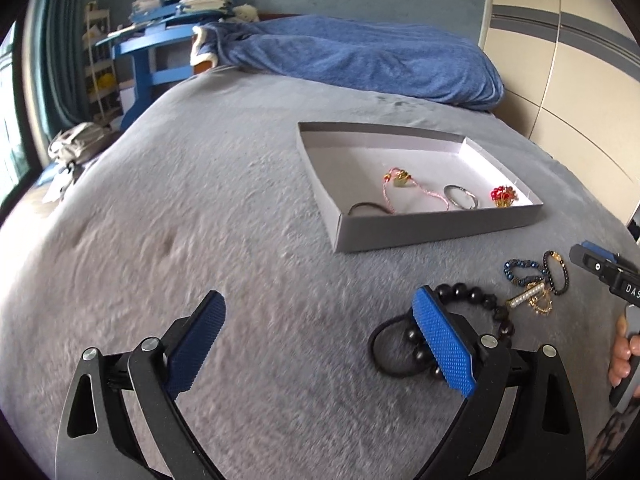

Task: Organize jewelry
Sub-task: 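Open both tools and withdraw from the tray, then grasp the black bead bracelet with the left tool while the right tool grasps the dark red bead bracelet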

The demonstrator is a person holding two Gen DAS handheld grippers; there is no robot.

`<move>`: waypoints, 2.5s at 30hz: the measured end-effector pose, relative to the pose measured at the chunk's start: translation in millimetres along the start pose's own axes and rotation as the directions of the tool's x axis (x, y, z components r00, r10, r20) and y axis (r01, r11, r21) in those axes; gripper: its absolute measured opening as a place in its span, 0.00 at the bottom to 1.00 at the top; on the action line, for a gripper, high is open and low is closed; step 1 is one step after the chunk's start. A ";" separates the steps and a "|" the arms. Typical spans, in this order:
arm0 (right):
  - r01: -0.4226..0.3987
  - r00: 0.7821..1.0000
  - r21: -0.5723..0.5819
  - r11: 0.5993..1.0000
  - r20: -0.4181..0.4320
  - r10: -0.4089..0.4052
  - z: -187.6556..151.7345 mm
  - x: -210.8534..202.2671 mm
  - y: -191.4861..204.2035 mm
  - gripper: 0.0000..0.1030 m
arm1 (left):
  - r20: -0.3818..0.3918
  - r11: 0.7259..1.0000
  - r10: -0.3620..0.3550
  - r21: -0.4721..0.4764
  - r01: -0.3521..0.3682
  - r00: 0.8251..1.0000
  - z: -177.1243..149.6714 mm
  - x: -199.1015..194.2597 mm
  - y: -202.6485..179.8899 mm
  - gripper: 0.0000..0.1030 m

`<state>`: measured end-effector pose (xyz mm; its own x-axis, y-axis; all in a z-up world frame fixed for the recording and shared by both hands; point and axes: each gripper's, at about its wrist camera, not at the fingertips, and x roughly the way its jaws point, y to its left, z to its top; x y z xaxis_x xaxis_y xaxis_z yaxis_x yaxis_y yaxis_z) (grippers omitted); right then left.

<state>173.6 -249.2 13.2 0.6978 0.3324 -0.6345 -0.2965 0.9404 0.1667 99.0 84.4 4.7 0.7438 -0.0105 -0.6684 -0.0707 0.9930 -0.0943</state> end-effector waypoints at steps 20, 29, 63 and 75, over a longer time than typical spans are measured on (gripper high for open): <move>0.036 0.998 -0.007 0.999 -0.043 -0.037 -22.8 1.8 -0.5 0.82 | 0.004 0.985 -0.007 0.175 0.006 1.000 -26.4 -11.9 -31.2 0.92; 0.032 0.997 -0.032 0.999 -0.076 -0.034 -23.6 7.8 4.4 0.82 | -0.047 0.973 -0.034 0.226 0.044 0.998 -27.8 -2.9 -39.4 0.91; 0.090 0.993 0.093 0.992 -0.090 -0.082 -23.6 11.1 -19.9 0.65 | -0.077 0.961 -0.214 0.160 0.224 0.974 -23.4 2.6 -29.0 0.42; 0.081 0.991 0.048 0.996 -0.113 -0.075 -24.6 17.4 -13.9 0.12 | -0.065 0.960 -0.238 0.136 0.245 0.969 -22.0 0.1 -25.4 0.40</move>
<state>173.9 -258.2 -18.7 0.6402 0.2505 -0.7262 -0.2070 0.9666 0.1509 86.3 56.5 -9.2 0.6945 -0.2538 -0.6732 0.2045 0.9668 -0.1536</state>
